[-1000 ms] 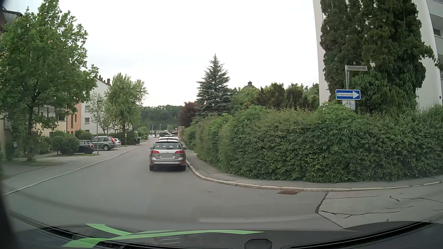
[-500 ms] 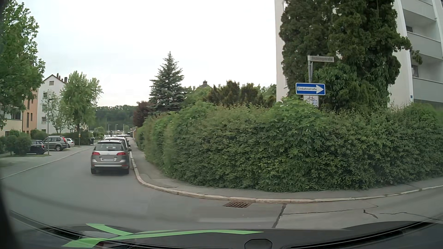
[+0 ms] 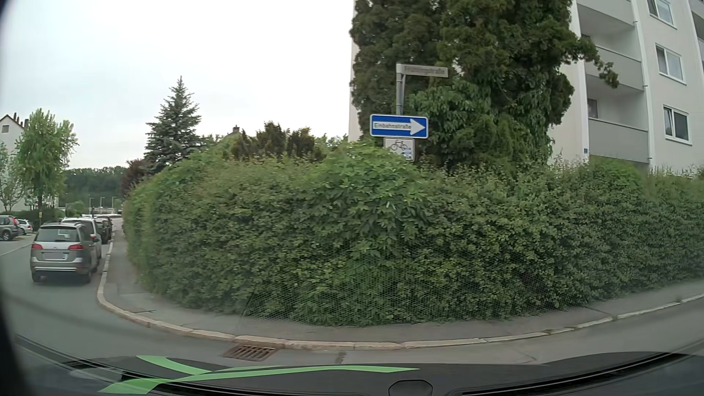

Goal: Follow the waypoints while adhering to traffic rules and regulations

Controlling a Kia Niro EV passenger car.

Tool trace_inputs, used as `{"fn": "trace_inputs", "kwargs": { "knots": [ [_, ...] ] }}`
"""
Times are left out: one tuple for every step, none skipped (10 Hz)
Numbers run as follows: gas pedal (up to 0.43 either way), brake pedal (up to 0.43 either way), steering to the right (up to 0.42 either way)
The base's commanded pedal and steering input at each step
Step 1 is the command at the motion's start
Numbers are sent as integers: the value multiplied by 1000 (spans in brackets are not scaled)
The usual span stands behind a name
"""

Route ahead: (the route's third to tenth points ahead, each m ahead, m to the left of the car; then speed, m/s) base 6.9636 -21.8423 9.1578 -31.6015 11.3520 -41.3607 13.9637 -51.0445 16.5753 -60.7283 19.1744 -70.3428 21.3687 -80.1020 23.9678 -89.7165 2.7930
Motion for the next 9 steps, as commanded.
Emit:
{"fn": "trace_inputs", "kwargs": {
  "knots": [
    [0, 0, 640],
    [0, 0, 644],
    [0, 0, 663],
    [0, 0, 682],
    [0, 0, 701],
    [0, 0, 719],
    [0, 0, 736],
    [0, 0, 756],
    [0, 0, 767]
  ]
}}
